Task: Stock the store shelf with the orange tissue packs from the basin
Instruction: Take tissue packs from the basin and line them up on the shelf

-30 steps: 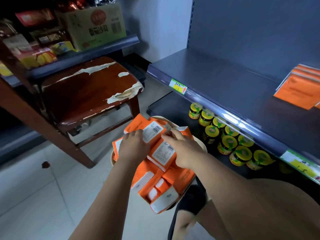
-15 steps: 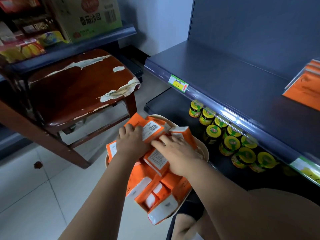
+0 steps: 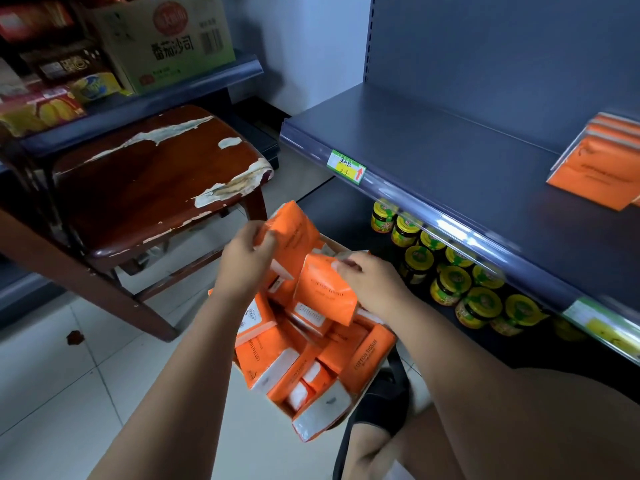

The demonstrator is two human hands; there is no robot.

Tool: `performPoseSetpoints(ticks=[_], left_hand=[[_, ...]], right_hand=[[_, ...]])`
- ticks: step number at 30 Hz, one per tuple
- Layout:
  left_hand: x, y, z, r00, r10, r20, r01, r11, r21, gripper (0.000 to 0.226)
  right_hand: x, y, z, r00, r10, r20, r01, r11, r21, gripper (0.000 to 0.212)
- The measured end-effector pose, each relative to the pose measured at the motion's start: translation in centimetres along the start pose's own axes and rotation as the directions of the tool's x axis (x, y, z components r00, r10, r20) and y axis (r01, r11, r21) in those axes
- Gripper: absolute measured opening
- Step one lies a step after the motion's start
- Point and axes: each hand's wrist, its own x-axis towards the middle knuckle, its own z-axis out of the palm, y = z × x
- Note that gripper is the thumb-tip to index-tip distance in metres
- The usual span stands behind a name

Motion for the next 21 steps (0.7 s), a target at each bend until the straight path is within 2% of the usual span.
performPoseSetpoints(ticks=[3,6,8,12,17,21], left_hand=[[-0.1,1.2,-0.6,0.994,-0.051,0.093,0.069,0.977,-0.204,0.026],[0.0,2.0,-1.5,0.981,-0.067,0.185,0.119,0.951,-0.287,0.034],[0.2,2.2,-1.9,0.975,-0.044,0.217,0.101,0.960,-0.261,0.043],[0.2,3.6,-2.1,0.978,0.013,0.206,0.027,0.981,-0.190,0.043],[-0.7,7.7,-1.0,0.974,0.089,0.210,-0.015,0.943,-0.333,0.038],[-1.9,11.5,1.2,0.949,0.218,0.227,-0.117,0.914,-0.387,0.043]], right_hand=[[0.0,-0.3,-1.0,0.994,0.088,-0.066,-0.076,0.984,0.160,0.030],[-0.2,-0.8,-2.4,0.991,0.132,-0.010,-0.124,0.954,0.274,0.041],[-0.3,-1.2,-3.2,0.993,0.118,0.026,-0.121,0.954,0.273,0.050],[-0.9,-2.0,-5.1,0.998,0.046,-0.048,-0.036,0.978,0.205,0.043],[-3.4,-1.7,-10.0,0.987,-0.015,-0.160,0.047,0.979,0.196,0.034],[-7.2,0.2,-15.6,0.961,-0.047,-0.273,0.090,0.985,0.147,0.050]])
